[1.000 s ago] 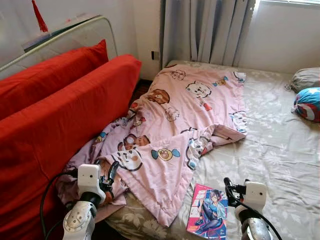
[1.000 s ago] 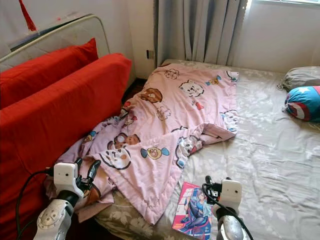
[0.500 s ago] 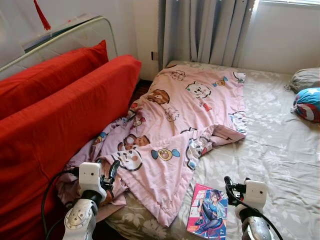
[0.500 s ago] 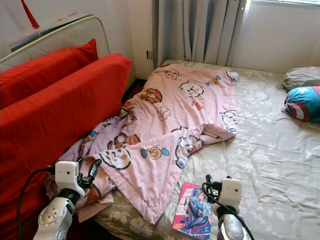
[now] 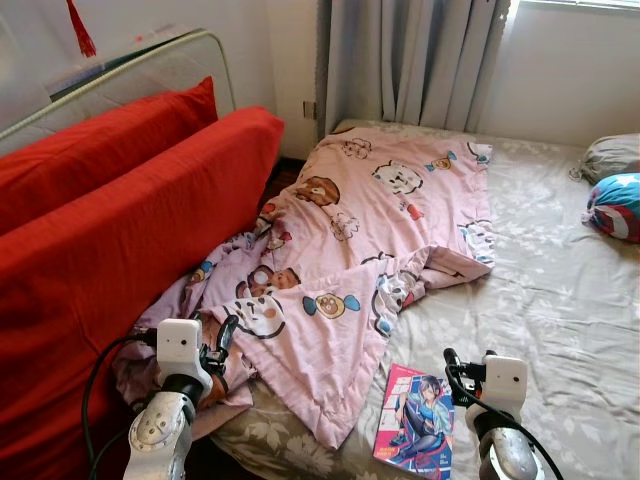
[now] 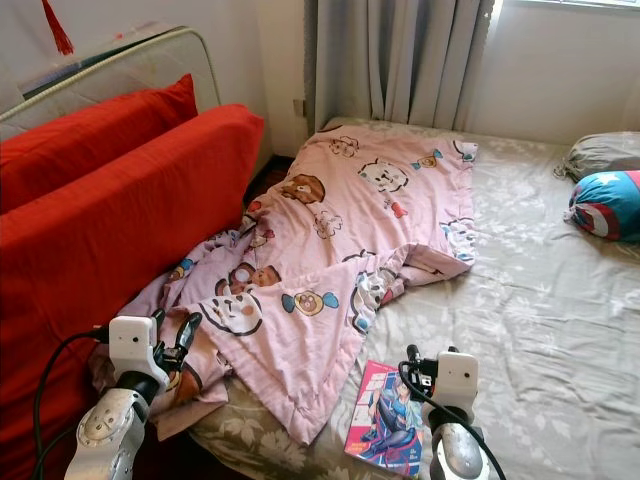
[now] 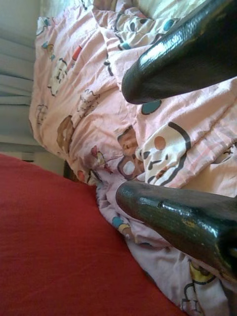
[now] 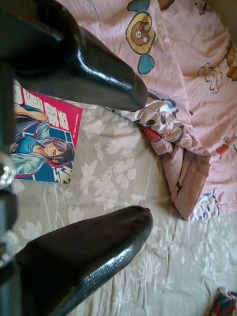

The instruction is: Clean up the room

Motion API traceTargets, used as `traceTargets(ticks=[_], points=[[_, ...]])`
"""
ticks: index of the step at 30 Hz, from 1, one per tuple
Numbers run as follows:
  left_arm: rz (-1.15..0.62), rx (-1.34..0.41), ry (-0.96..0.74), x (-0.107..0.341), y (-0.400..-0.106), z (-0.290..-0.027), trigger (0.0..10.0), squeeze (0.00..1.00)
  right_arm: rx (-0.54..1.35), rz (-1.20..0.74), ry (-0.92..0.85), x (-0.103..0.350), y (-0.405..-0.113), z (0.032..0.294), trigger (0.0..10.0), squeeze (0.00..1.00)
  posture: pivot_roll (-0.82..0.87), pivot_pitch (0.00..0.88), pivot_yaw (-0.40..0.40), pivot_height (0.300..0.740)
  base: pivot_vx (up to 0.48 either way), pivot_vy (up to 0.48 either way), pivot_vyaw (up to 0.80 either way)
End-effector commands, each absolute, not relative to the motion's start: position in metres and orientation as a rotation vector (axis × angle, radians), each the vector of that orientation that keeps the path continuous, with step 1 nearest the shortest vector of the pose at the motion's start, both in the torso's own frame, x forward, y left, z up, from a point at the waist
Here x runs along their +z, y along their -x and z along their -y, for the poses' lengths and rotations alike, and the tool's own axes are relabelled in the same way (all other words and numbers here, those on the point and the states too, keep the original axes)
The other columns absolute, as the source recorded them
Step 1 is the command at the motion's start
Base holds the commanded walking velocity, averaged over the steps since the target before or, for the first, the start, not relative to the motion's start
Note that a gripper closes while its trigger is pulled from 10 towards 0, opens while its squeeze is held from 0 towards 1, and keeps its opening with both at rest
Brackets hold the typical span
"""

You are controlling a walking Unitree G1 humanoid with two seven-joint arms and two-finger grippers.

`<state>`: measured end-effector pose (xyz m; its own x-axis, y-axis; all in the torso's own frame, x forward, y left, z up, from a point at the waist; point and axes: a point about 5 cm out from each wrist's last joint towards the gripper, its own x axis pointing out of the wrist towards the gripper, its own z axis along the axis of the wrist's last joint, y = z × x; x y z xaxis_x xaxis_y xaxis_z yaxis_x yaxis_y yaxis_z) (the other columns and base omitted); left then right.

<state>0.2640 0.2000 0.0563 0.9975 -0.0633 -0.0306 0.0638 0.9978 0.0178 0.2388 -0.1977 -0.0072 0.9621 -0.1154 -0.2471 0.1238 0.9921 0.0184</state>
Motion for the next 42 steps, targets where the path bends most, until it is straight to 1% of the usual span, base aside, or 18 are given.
traceTargets(ticks=[1, 11, 14, 29, 35, 40, 42], points=[[-0.019, -0.062, -0.01, 0.0605, -0.2658, -0.2003, 10.0, 0.0, -0.104, -0.219, -0.03, -0.0023, -0.2416, 0.1943, 10.0, 0.0, 0.0, 0.008, -0.004, 0.701, 0.0, 0.0, 0.0], [-0.018, -0.064, -0.009, 0.0623, -0.2682, -0.1996, 10.0, 0.0, -0.1, -0.252, -0.016, -0.0045, -0.244, 0.1927, 10.0, 0.0, 0.0, 0.016, -0.004, 0.701, 0.0, 0.0, 0.0], [-0.019, -0.063, -0.009, 0.0622, -0.2679, -0.2, 10.0, 0.0, -0.098, -0.255, -0.018, -0.0051, -0.2438, 0.1918, 10.0, 0.0, 0.0, 0.02, -0.004, 0.676, 0.0, 0.0, 0.0], [-0.014, -0.068, -0.014, 0.065, -0.2709, -0.2003, 10.0, 0.0, -0.092, -0.233, -0.032, -0.0028, -0.2444, 0.1873, 10.0, 0.0, 0.01, 0.026, -0.002, 0.676, 0.0, 0.0, 0.0], [-0.019, -0.07, -0.012, 0.0641, -0.2706, -0.1993, 10.0, 0.0, -0.087, -0.259, -0.026, -0.0056, -0.2443, 0.1864, 10.0, 0.0, 0.01, 0.026, -0.002, 0.676, 0.0, 0.0, 0.0], [-0.023, -0.073, -0.012, 0.0633, -0.2712, -0.198, 10.0, 0.0, -0.079, -0.26, -0.027, -0.0056, -0.2447, 0.1852, 10.0, 0.0, 0.01, 0.025, -0.002, 0.651, 0.0, 0.0, 0.0], [-0.024, -0.073, -0.012, 0.0633, -0.2714, -0.1979, 10.0, 0.0, -0.078, -0.25, -0.031, -0.0049, -0.2447, 0.1848, 10.0, 0.0, 0.01, 0.026, -0.001, 0.651, 0.0, 0.0, 0.0]])
